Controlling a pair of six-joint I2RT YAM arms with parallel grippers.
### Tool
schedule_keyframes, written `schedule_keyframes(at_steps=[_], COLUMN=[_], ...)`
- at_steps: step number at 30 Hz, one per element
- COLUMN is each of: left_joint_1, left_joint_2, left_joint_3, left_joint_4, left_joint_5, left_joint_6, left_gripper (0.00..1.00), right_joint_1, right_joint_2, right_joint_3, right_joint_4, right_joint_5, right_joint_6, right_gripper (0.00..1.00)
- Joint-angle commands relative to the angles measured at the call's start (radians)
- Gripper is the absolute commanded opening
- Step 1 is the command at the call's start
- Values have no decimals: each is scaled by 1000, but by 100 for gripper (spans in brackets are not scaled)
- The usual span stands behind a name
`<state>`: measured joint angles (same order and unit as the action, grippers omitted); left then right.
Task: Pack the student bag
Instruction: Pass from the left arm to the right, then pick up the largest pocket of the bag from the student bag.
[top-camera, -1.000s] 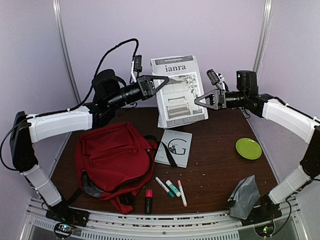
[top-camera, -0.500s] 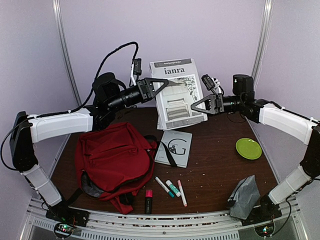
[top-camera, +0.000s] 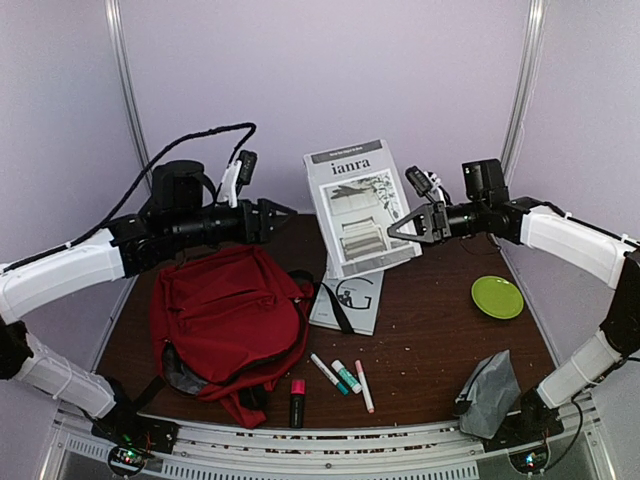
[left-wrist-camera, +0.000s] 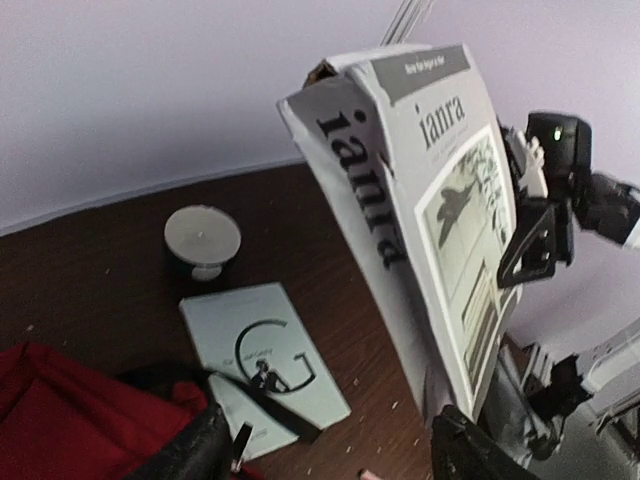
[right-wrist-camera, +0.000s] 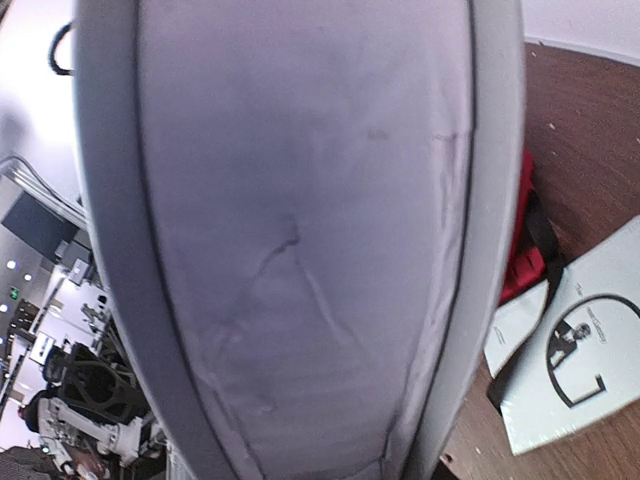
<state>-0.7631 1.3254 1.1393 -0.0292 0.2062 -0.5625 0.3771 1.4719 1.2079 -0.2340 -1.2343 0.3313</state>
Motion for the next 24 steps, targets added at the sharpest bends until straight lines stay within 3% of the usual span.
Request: schedule_keyframes(at_steps=[1, 7, 9, 16, 21, 24], left_joint_1=[-81, -295, -397, -682, -735, -736], left_joint_2=[-114, -170, -175, -65, 98, 125], left_joint_3=[-78, -107, -122, -126, -46, -60], left_joint_4=[-425, -621, -629, -692, -884, -851], left_joint_5=[-182, -417, -518, -726, -935, -982], left_joint_6=[271, 290, 275, 196, 83, 79], left_gripper=[72, 78, 97, 98, 98, 95], right_joint_1=[-12, -31, -39, -55, -56, -63], right_joint_2=[-35, -64, -67, -71, -106, -120], right_joint_3=[51, -7, -6, -9, -59, -78], right_joint_4=[-429, -583, -640, -775, -740, -728], right_joint_5=[104, 164, 186, 217, 230, 271], right_joint_6=[-414, -569, -610, -702, -692, -705], right_gripper=[26, 26, 26, 25, 25, 25])
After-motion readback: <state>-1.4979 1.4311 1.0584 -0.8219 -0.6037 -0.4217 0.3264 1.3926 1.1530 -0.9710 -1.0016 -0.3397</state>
